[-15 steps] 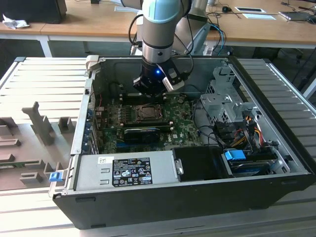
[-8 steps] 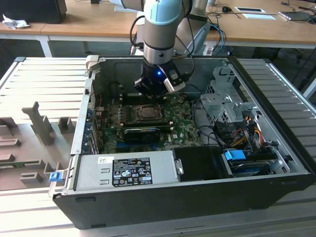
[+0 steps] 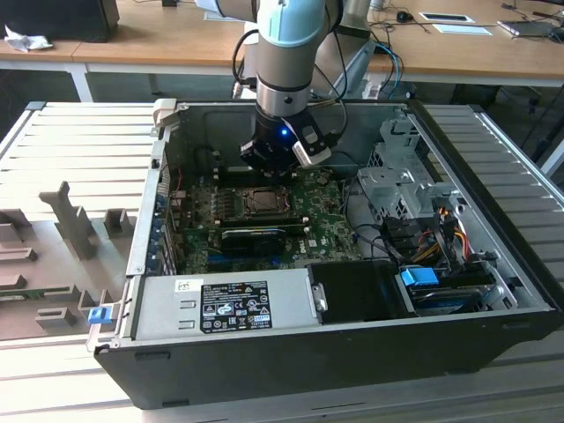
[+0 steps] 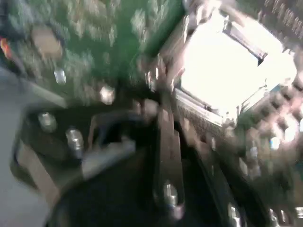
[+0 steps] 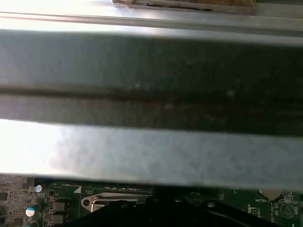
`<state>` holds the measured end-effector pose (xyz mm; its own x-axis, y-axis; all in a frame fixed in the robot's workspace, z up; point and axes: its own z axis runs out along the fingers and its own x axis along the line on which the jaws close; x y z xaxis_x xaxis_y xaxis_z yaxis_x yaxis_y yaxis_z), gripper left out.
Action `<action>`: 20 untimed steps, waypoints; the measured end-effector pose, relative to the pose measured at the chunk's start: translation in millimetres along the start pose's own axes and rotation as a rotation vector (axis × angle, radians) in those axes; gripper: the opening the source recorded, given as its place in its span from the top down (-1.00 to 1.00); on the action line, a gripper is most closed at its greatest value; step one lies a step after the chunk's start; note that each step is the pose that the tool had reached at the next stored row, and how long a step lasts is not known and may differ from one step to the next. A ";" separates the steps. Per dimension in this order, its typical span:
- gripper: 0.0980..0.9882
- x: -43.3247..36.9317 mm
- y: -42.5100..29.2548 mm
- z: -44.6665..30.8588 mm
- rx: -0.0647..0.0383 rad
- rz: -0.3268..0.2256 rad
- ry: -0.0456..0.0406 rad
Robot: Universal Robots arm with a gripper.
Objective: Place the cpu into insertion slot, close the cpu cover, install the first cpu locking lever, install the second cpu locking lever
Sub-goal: 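Install the first cpu locking lever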
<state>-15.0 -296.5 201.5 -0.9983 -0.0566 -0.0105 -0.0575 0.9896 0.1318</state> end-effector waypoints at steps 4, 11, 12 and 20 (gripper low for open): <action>0.98 0.0 0.1 -3.9 -0.001 0.001 0.0005; 0.98 -0.1 0.7 -10.1 -0.001 0.000 0.0005; 0.98 0.0 0.4 -8.1 -0.001 0.000 0.0004; 0.98 0.1 -0.7 0.2 0.009 0.000 0.0009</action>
<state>-15.0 -297.2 201.2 -0.9984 -0.0563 -0.0095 -0.0570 0.9907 0.1233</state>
